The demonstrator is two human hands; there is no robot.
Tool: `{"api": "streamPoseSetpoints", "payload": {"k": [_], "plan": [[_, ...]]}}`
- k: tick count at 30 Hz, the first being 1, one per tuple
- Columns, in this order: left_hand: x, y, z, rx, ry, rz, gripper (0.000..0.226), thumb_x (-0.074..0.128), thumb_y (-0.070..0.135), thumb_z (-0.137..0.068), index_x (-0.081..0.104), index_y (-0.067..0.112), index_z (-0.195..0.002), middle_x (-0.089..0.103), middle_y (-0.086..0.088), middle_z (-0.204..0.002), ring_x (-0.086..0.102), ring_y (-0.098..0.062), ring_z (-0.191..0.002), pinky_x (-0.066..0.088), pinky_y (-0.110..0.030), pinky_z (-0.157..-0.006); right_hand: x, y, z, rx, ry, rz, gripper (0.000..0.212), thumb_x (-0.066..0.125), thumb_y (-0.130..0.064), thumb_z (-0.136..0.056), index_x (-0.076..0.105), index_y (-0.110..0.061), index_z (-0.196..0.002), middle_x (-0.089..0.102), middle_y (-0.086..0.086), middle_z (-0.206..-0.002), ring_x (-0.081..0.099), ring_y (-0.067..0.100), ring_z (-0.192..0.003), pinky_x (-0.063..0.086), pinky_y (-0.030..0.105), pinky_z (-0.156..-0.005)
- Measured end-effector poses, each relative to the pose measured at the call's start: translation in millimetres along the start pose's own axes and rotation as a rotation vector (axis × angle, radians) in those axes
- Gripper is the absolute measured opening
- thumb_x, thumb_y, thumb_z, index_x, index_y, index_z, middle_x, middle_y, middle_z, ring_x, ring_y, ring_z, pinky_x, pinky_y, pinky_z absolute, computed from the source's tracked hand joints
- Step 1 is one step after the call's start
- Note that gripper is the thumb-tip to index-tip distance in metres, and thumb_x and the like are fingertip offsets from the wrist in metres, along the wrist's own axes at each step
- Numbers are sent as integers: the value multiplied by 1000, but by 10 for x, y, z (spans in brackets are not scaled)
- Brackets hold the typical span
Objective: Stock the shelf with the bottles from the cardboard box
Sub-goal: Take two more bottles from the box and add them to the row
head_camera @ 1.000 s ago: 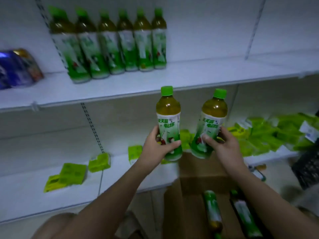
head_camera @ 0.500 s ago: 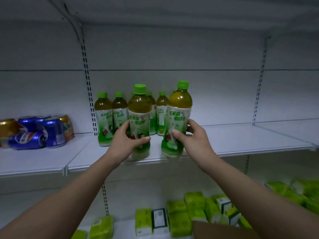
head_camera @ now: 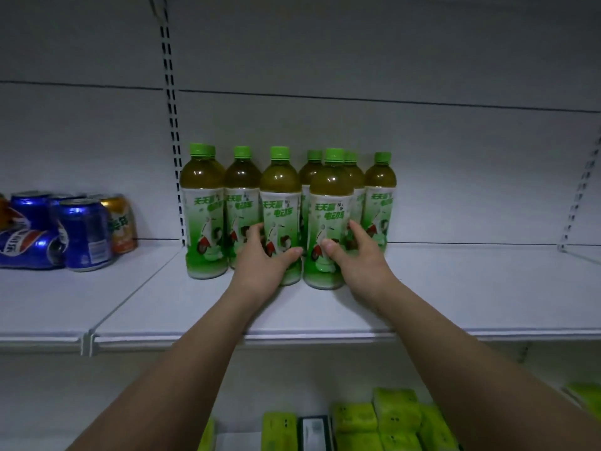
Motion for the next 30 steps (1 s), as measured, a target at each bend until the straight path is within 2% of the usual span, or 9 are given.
{"api": "streamPoseSetpoints", "payload": {"k": [5,8,12,14,21,24,26,27,30], "plan": [[19,-41,-55,68,152,-328,77,75,49,-73,44,20,-138,45,-3,-131,46,-22,-125,41,-44,-108,181,159,-215,-52,89,95,60,58,-38,-92,36,-25,-146,46,-4,-145,42,14,-132,38,39,-111],[-1,-21,-41,91,190,-295,86,80,47,-68,40,21,-140,47,-2,-129,49,-21,-120,45,-43,-104,197,181,-233,-65,85,68,56,61,-30,-92,39,-26,-143,48,-3,-141,43,6,-121,39,29,-104],[-20,11,-6,64,155,-205,89,87,32,-61,39,25,-135,51,1,-122,54,-16,-106,51,-41,-96,188,190,-208,-12,43,72,59,68,-14,-84,44,-29,-136,56,0,-134,53,18,-123,44,44,-107],[-18,17,3,41,125,-205,91,86,25,-59,37,25,-135,50,0,-118,55,-19,-105,50,-43,-97,190,187,-193,6,28,103,61,68,-9,-78,46,-29,-131,58,-1,-130,55,18,-120,45,45,-106],[-21,-4,3,26,167,-224,80,88,25,-64,43,21,-129,51,-1,-119,55,-17,-102,52,-37,-94,169,213,-165,-27,107,249,64,75,-19,-79,43,-18,-134,48,3,-132,50,21,-122,43,41,-108],[-34,-21,-8,29,203,-252,77,88,28,-64,46,21,-128,53,0,-114,55,-16,-96,52,-33,-87,153,248,-183,-3,135,332,54,77,-29,-78,48,-17,-122,55,1,-109,56,21,-102,51,36,-86],[-42,-37,-10,30,227,-267,73,88,30,-63,48,22,-123,56,1,-109,56,-17,-94,51,-32,-82,152,274,-201,-2,134,364,42,76,-33,-78,47,-22,-105,51,-11,-84,53,16,-85,41,23,-60],[-43,-47,-18,32,235,-276,69,88,31,-63,48,24,-119,57,2,-106,57,-17,-93,52,-33,-81,155,289,-213,-5,138,376,40,76,-35,-78,45,-24,-102,48,-14,-79,51,15,-82,36,21,-56],[-40,-48,-28,28,244,-286,62,88,32,-62,42,31,-104,57,6,-97,58,-17,-89,49,-30,-75,184,292,-248,3,124,398,45,74,-38,-79,51,-17,-111,58,-6,-96,56,19,-92,44,26,-71]]}}
Point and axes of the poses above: each hand's wrist, its own z-axis away from the middle knuckle, its own x-axis out of the palm, y = z × x, the point moved 3 cm from there along -z, towards the middle knuckle
